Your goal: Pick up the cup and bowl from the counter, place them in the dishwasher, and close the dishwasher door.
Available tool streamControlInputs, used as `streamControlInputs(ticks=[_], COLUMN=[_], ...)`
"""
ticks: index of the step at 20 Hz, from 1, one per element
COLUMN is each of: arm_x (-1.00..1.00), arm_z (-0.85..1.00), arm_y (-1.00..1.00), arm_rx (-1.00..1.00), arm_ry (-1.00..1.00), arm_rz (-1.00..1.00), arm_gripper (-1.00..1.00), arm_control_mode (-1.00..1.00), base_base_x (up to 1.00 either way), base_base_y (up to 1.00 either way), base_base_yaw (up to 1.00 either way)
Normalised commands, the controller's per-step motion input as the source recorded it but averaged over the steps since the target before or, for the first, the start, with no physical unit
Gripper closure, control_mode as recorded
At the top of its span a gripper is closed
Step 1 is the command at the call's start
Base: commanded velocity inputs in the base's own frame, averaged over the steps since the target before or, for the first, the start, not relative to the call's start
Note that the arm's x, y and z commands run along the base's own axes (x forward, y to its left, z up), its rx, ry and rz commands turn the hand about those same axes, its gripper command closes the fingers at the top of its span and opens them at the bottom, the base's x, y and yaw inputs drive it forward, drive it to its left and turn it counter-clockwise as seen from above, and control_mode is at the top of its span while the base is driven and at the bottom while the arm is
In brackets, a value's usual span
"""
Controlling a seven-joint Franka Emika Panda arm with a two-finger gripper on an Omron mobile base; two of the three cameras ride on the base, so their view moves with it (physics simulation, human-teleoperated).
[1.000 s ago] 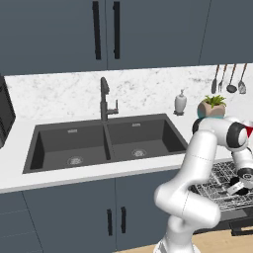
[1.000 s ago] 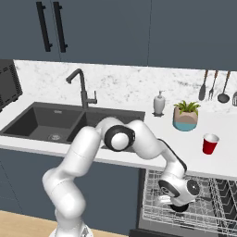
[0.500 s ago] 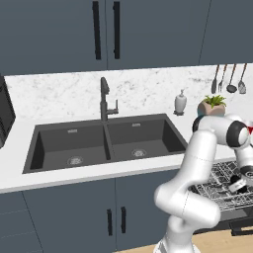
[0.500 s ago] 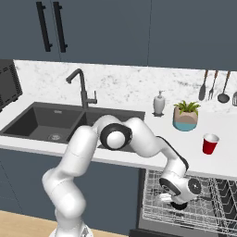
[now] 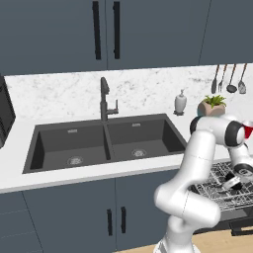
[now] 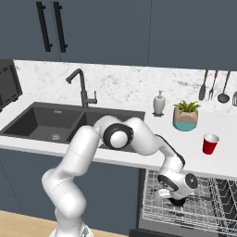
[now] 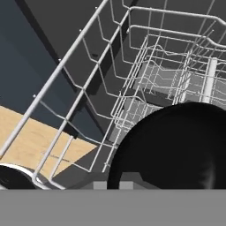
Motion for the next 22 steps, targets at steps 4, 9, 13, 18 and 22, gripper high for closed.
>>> streamControlInputs(ticks=[4,9,13,18,22], arm_x=[0.0,0.0,-0.05,-0.6,-0.36], arm_z=[-0.56,-0.61,-0.45,-0.03,0.0], arm_y=[0.0,0.0,0.0,0.13,0.04], arm_rx=[0.0,0.0,0.0,0.0,0.0], arm_ry=[0.0,0.0,0.0,0.0,-0.1], arm_rz=[0.0,0.0,0.0,0.03,0.02], arm_gripper=[1.0,1.0,1.0,1.0,1.0], arm_control_mode=[-1.0,-1.0,-1.0,-1.0,-1.0], base_base_x=[0.0,0.0,0.0,0.0,0.0], base_base_y=[0.0,0.0,0.0,0.0,0.0], base_base_yaw=[0.0,0.0,0.0,0.0,0.0])
